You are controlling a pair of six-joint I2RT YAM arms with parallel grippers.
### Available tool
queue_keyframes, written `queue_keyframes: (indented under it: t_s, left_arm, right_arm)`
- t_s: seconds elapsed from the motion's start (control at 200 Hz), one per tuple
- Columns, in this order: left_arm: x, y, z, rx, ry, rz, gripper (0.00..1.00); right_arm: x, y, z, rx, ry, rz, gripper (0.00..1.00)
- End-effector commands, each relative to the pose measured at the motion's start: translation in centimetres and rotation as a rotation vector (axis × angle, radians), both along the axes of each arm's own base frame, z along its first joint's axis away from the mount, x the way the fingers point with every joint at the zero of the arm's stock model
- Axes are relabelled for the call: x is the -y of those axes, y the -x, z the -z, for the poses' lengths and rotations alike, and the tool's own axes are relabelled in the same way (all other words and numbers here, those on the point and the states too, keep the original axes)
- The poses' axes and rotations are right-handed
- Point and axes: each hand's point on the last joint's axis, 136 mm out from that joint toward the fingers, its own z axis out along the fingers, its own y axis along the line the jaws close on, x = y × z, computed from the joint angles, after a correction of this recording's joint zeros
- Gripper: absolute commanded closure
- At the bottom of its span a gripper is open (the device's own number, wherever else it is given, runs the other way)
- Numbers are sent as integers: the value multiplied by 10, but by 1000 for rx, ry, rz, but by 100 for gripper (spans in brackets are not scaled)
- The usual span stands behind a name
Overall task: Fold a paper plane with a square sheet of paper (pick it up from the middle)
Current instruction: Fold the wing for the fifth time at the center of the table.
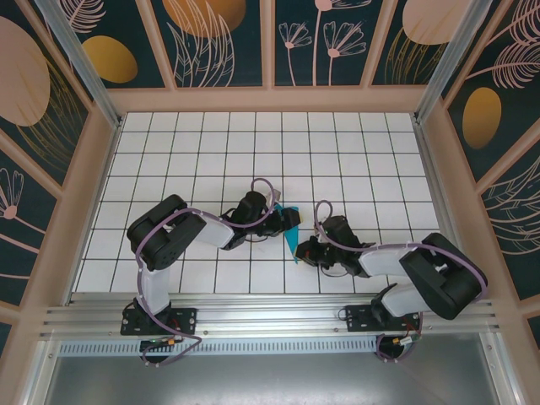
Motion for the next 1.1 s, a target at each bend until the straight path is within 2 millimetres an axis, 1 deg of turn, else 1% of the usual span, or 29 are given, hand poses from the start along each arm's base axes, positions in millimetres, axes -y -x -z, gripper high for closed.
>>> queue_keyframes:
  t_s: [0.0, 0.06, 0.165, 0.215, 0.33, 0.37, 0.43, 0.575, 0.676, 0.746, 0.791, 0.841, 0.936, 0.991, 1.046, 1.096]
  left_arm:
    - [-10, 9, 41, -71, -111, -4, 39]
    - [-11, 8, 42, -74, -113, -7, 39]
    - [-11, 8, 43, -79, -113, -10, 40]
    - [-11, 8, 43, -80, -116, -12, 40]
    - [-11, 9, 44, -83, -117, -11, 39]
    - [-11, 9, 43, -81, -117, -9, 39]
    - [-10, 9, 42, -81, -116, -7, 40]
    - [-10, 9, 43, -83, -120, -6, 40]
    - [-11, 9, 45, -86, -123, -3, 40]
    - [-11, 10, 44, -88, -122, -2, 40]
    - [-11, 10, 45, -87, -125, -1, 40]
    - [-11, 10, 44, -87, -125, -3, 40]
    - [-10, 9, 43, -84, -120, -1, 40]
    - [-10, 10, 43, -85, -121, -1, 40]
    - [-10, 9, 42, -85, -118, -1, 40]
    - [-9, 9, 41, -82, -117, -1, 40]
  right_arm:
    - [15, 35, 21, -112, 59, -73, 94]
    - [15, 43, 25, -138, 55, -111, 95]
    - [27, 54, 42, -200, 132, -107, 95]
    - [33, 56, 47, -206, 172, -100, 95]
    - [38, 56, 49, -203, 212, -103, 96]
    - [37, 53, 46, -185, 214, -102, 96]
    - [33, 45, 36, -148, 199, -96, 96]
    - [13, 15, -2, -21, 128, -84, 95]
    - [-3, 1, -26, 26, 47, -77, 95]
    - [-14, -5, -38, 46, -9, -72, 96]
    - [-15, -9, -41, 55, 0, -50, 96]
    - [-12, -12, -39, 60, 40, -19, 96]
    - [12, -14, -23, 32, 198, 56, 96]
    - [24, -13, -18, 30, 259, 79, 96]
    - [31, -11, -17, 29, 267, 105, 95]
    - [27, -11, -23, 50, 218, 108, 94]
